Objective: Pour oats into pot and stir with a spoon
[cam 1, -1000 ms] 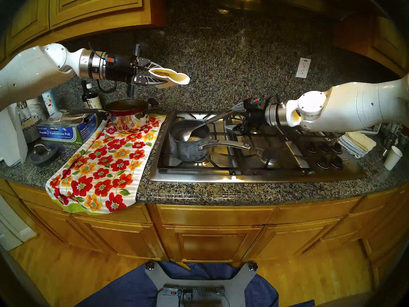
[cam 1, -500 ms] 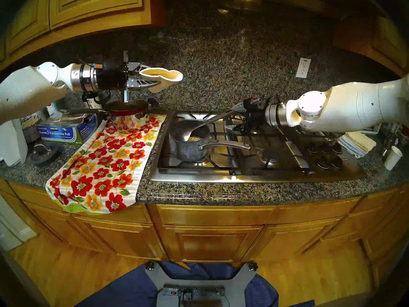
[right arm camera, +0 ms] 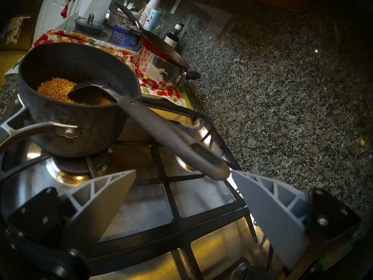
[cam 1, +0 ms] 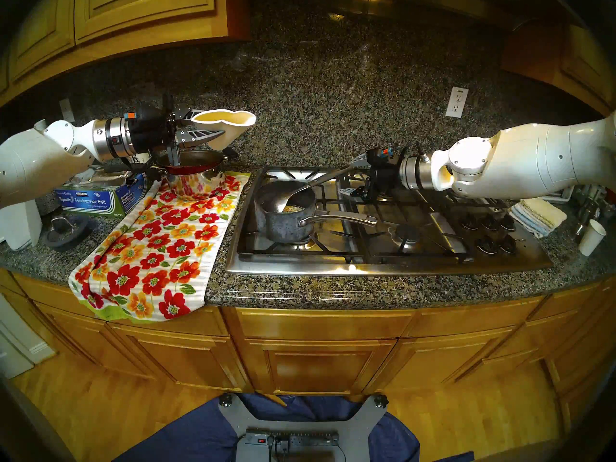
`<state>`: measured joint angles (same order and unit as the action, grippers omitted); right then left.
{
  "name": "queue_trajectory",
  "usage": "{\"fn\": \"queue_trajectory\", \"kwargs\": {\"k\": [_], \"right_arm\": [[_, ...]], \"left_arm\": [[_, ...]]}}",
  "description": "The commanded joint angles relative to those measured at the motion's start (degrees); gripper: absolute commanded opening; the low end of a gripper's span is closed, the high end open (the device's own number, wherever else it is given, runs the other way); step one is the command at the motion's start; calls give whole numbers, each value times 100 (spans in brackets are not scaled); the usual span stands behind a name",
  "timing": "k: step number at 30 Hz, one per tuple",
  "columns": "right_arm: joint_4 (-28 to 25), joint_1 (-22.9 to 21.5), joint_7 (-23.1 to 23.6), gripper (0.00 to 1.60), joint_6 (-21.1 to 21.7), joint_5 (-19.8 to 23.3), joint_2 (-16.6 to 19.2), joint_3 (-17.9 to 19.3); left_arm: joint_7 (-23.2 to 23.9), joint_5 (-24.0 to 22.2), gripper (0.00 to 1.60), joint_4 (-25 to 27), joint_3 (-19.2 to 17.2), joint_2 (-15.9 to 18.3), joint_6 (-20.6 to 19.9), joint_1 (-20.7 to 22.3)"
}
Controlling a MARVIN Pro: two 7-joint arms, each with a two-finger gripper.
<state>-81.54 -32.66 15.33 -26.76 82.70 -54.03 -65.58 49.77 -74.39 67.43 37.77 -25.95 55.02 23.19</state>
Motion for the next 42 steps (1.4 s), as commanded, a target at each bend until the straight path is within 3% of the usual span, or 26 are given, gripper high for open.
{"fn": "queue_trajectory", "kwargs": {"k": [1,18,31,42], "right_arm": [[52,-229,-30,160,-60,-7,14,114],[52,-229,-30,160,-59,-8,15,114],[52,-228,-30,160,-59,-9,15,115],[52,-228,-30,160,-59,-9,15,115]], "left_arm": [[141,-282,55,34,-55,286,-2,-66],[47,-398,63,-2,-124,735,-2,-646],[24,-526,76,-164,-269,889,-2,-1082],[10,-636,77,-330,-407,932,-2,-1432]]}}
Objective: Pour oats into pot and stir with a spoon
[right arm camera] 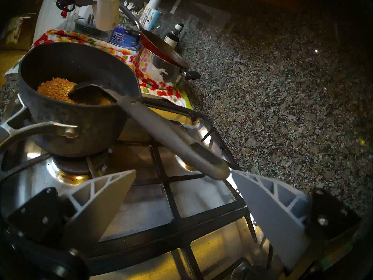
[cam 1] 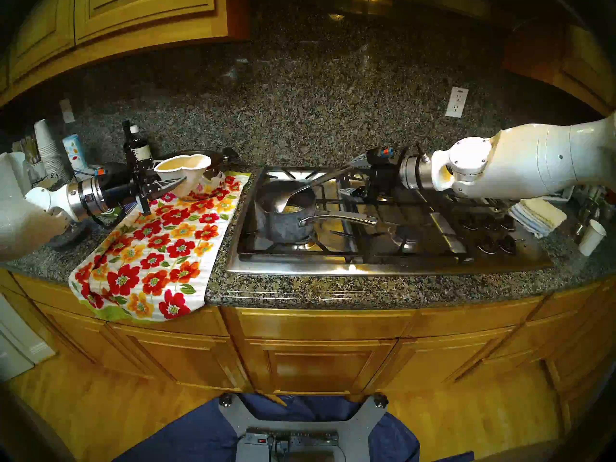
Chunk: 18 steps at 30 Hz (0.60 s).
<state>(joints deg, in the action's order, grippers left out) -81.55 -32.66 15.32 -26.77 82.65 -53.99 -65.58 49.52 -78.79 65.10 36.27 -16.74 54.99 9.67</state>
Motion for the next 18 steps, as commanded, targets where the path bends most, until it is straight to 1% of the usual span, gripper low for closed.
{"fn": "queue_trajectory", "kwargs": {"k": [1,4,5,7,8,9,10,11,13,18], "right_arm": [[53,-228,-29,160,-57,-3,12,115],[53,-227,-29,160,-57,-3,12,116],[53,-227,-29,160,-57,-4,12,116],[53,-227,-29,160,-57,-4,12,116],[53,-227,-29,160,-57,-3,12,116],[53,-227,-29,160,-57,-3,12,116],[53,-227,-29,160,-57,-3,11,116],[53,-226,-28,160,-57,-3,11,116],[54,-226,-28,160,-56,-3,11,116],[55,-224,-27,160,-56,-2,10,116]], "left_arm": [[29,-211,78,-125,-273,11,1,-135],[-8,-253,78,-215,-315,-1,1,-291],[-28,-277,80,-278,-344,-14,1,-404],[-31,-311,80,-307,-364,-17,1,-467],[-56,-372,80,-377,-399,-26,1,-605],[-56,-372,80,-377,-399,-26,1,-605],[-56,-400,82,-412,-417,-34,1,-664],[-45,-554,84,-428,-416,-39,1,-726],[-43,-632,92,-469,-468,-41,1,-817],[34,-1025,105,-521,-577,-48,1,-1031]]}}
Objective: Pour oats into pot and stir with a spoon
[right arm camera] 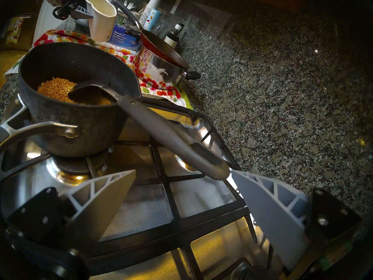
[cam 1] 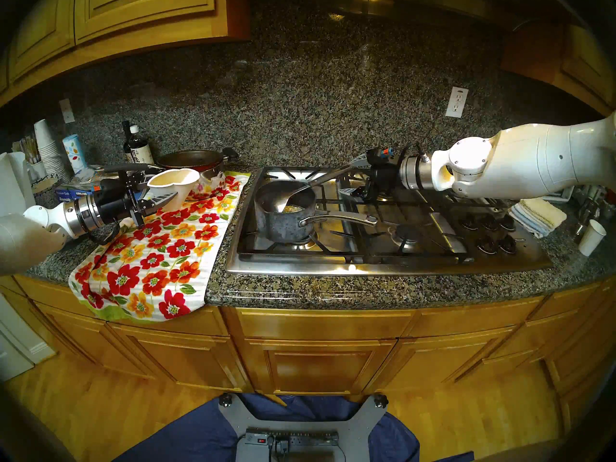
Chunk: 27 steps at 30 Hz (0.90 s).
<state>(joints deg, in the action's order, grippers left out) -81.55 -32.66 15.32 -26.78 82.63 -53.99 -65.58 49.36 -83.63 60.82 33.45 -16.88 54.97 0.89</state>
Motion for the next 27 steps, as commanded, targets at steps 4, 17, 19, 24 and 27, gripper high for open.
{"fn": "queue_trajectory", "kwargs": {"k": [4,17,19,24,27], "right_arm": [[55,-224,-27,160,-55,-1,10,116],[54,-226,-28,160,-56,-2,11,116],[54,-226,-28,160,-56,-2,11,116],[53,-226,-28,160,-56,-2,11,116],[53,-226,-28,160,-56,-2,11,116]], "left_arm": [[146,-769,106,-153,-386,-45,3,-314],[444,-1083,114,-141,-700,-9,3,-791],[455,-1089,113,-131,-725,3,3,-829],[476,-1132,114,-102,-832,38,3,-986],[475,-1174,114,-79,-888,62,3,-1077]]}}
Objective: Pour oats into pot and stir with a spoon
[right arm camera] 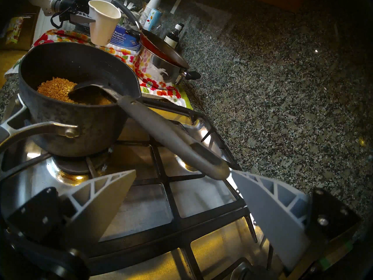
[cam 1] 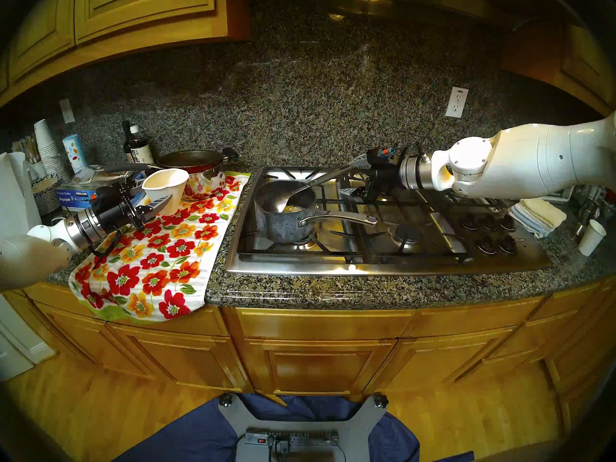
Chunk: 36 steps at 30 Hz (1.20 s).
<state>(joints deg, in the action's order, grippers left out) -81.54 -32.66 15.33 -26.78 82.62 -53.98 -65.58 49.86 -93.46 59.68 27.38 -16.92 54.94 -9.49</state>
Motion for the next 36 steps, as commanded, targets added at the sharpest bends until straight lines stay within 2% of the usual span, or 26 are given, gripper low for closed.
{"fn": "queue_trajectory", "kwargs": {"k": [1,24,36], "right_arm": [[53,-226,-29,160,-56,-1,11,116],[53,-226,-29,160,-56,-1,11,116],[54,-225,-28,160,-55,-1,11,117]], "left_arm": [[429,-225,115,47,-298,75,6,-76],[521,-577,120,441,-577,394,6,-892],[554,-860,131,291,-847,318,6,-1208]]}}
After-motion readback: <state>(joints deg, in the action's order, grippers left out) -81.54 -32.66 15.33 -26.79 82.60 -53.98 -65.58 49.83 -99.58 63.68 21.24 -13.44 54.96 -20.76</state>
